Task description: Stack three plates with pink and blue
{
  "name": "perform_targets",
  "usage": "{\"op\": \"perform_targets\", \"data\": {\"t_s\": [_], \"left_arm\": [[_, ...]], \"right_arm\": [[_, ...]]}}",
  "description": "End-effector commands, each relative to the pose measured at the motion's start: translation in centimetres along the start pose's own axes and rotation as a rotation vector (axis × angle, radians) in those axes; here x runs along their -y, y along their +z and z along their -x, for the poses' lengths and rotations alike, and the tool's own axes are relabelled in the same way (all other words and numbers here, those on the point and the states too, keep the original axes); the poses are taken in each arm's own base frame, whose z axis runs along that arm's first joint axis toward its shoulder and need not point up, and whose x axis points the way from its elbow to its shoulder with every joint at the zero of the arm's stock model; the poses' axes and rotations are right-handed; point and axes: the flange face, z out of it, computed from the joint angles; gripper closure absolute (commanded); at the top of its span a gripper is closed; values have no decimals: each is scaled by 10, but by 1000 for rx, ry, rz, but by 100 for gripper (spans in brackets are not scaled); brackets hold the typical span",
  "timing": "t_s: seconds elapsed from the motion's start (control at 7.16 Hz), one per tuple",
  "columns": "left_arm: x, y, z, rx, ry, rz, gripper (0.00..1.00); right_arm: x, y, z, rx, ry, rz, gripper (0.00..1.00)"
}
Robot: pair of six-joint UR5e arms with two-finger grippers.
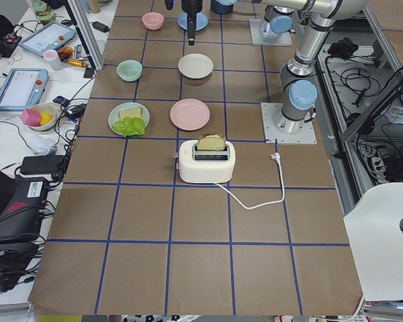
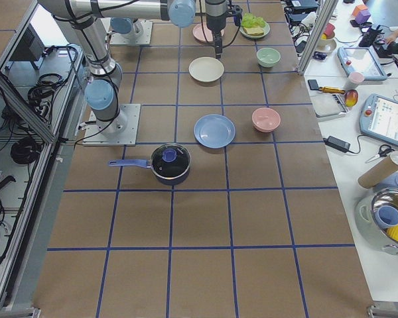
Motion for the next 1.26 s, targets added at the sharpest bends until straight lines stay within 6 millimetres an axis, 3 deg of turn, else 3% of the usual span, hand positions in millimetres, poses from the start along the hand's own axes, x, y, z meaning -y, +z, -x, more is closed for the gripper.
{"op": "perform_targets", "data": {"t_s": [0.0,1.12], "left_arm": [[0,0,0,0,0,0,0],[1,17,0,-9,2,14,0]], "right_arm": [[0,0,0,-1,0,0,0],[-1,3,0,-2,0,11,0]]}}
